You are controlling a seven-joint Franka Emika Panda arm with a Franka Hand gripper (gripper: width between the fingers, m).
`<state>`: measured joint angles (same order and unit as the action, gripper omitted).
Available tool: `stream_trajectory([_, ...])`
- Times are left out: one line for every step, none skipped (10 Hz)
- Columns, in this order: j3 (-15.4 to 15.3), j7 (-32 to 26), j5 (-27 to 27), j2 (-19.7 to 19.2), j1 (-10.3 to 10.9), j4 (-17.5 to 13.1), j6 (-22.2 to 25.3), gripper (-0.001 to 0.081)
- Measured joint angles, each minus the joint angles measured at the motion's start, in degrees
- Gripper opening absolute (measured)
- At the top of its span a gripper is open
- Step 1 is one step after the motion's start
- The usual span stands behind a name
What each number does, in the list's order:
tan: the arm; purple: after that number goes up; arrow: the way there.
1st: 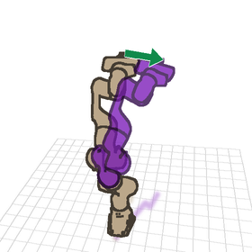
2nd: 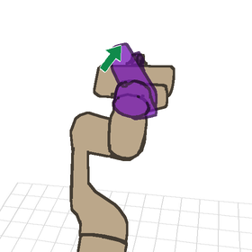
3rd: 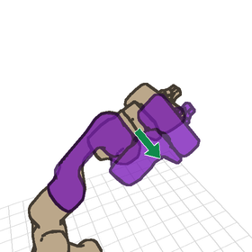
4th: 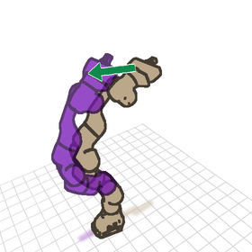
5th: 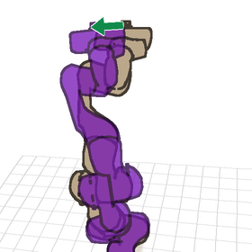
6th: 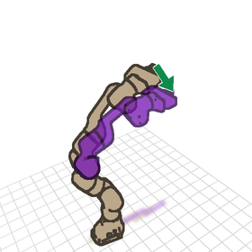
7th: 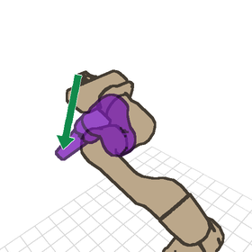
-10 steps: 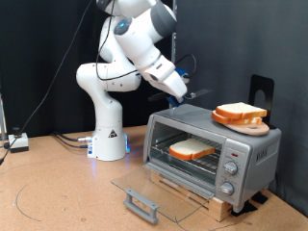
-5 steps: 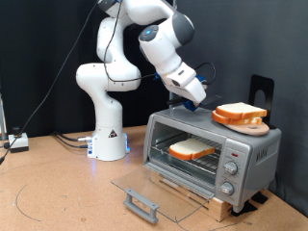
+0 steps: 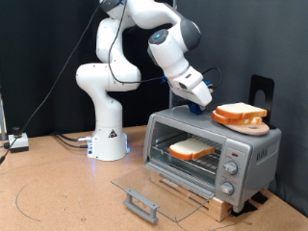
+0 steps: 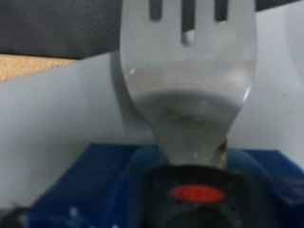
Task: Make a piece of toast with the oven
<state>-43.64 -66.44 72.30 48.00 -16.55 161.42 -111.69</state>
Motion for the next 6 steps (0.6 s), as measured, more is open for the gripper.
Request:
stream_trajectory([-0.1, 0.0, 0.33, 0.1, 0.0, 0.0, -0.05, 0.0495])
stream_trajectory([-0.11, 0.0, 0.57, 0.31, 0.0, 0.0, -0.06, 0.067])
stream_trajectory([-0.1, 0.0, 0.93, 0.61, 0.0, -0.01, -0.08, 0.067])
stream_trajectory([0.01, 0.0, 1.38, 0.94, 0.0, -0.04, -0.09, 0.078])
stream_trajectory([0.35, -0.03, 1.8, 1.31, 0.0, -0.13, -0.08, 0.0801])
stream_trajectory([0.99, -0.08, 2.08, 1.8, 0.01, -0.22, 0.0, 0.0801])
